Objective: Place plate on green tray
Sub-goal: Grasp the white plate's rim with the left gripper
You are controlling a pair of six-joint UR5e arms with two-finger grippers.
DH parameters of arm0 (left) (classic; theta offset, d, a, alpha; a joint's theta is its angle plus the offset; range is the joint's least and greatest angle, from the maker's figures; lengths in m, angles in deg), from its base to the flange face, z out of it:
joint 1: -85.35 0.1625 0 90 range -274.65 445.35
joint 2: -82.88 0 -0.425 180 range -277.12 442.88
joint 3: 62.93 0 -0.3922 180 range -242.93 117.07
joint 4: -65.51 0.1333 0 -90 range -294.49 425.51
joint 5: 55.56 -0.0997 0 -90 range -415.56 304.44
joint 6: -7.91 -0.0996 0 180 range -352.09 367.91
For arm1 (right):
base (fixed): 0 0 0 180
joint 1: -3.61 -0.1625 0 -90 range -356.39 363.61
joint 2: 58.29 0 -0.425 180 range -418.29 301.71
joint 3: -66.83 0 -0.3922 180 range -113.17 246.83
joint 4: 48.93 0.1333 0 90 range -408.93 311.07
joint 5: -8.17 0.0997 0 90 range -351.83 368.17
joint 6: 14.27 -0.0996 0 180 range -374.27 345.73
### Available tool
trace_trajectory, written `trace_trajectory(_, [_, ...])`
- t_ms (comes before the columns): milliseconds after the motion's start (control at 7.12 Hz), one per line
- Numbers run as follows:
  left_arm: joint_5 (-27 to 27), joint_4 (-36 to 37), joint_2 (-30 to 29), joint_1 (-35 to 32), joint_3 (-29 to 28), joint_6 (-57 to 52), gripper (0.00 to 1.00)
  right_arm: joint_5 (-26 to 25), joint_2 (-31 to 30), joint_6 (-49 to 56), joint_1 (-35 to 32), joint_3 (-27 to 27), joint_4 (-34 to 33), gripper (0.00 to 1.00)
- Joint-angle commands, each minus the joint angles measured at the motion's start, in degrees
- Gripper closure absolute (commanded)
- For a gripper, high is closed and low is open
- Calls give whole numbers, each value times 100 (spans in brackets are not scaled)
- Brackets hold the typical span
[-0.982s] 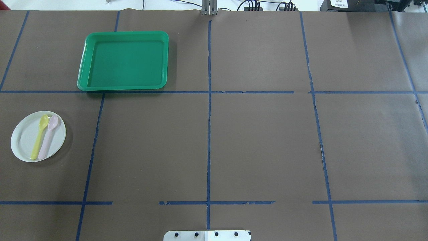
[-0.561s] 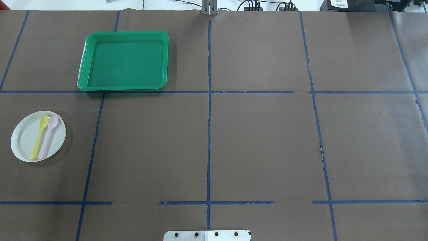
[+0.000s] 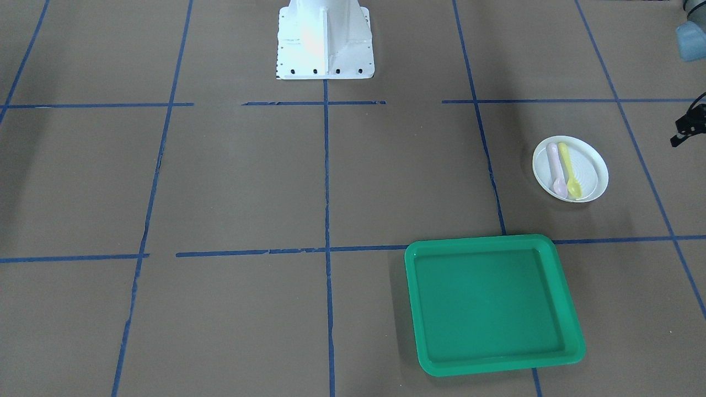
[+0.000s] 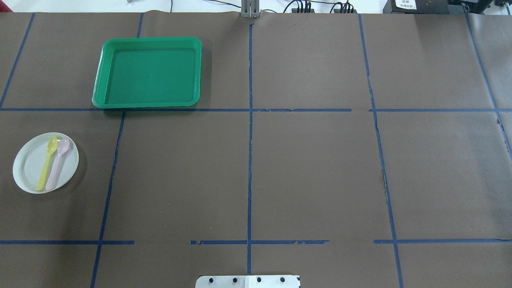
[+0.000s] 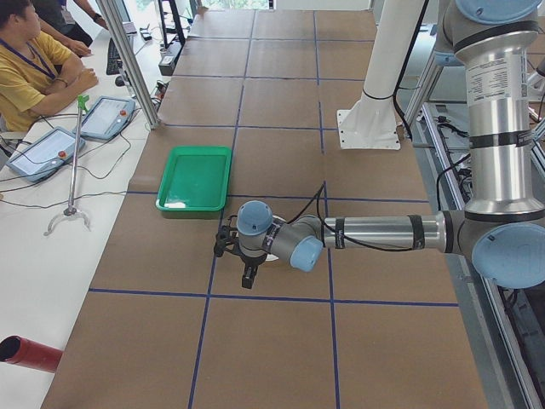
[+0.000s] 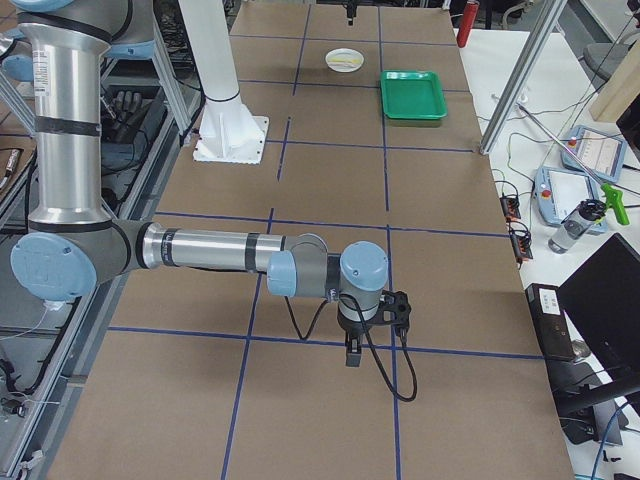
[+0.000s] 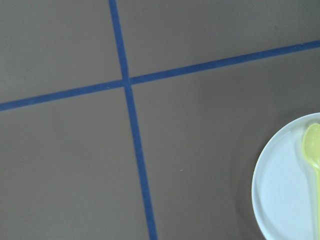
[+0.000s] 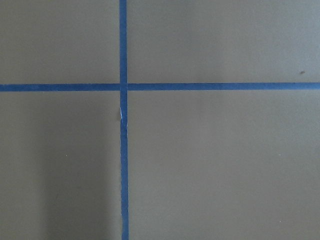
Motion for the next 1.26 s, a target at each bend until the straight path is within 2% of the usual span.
trace_trajectory(0, [-499, -1572, 10, 907, -524, 1746, 0, 4, 0, 0, 0, 0, 0, 0])
trace_trajectory(140, [-555, -1646, 1, 1233, -525, 2153, 0, 4, 0, 0, 0, 0, 0, 0])
trace_trajectory(421, [-686, -1655, -34, 1394, -516, 2341, 5, -5, 0, 0, 0, 0, 0, 0])
trace_trajectory(561, [-678, -1647, -51, 1394, -516, 2350, 29, 4, 0, 0, 0, 0, 0, 0])
trace_trajectory(702, [-626, -1612, -104, 1394, -507, 2367, 73, -5, 0, 0, 0, 0, 0, 0])
trace_trajectory(842, [-617, -1577, -113, 1394, -499, 2368, 100, 4, 0, 0, 0, 0, 0, 0])
trace_trajectory(1123, [-521, -1568, -122, 1394, -481, 2359, 100, -5, 0, 0, 0, 0, 0, 0])
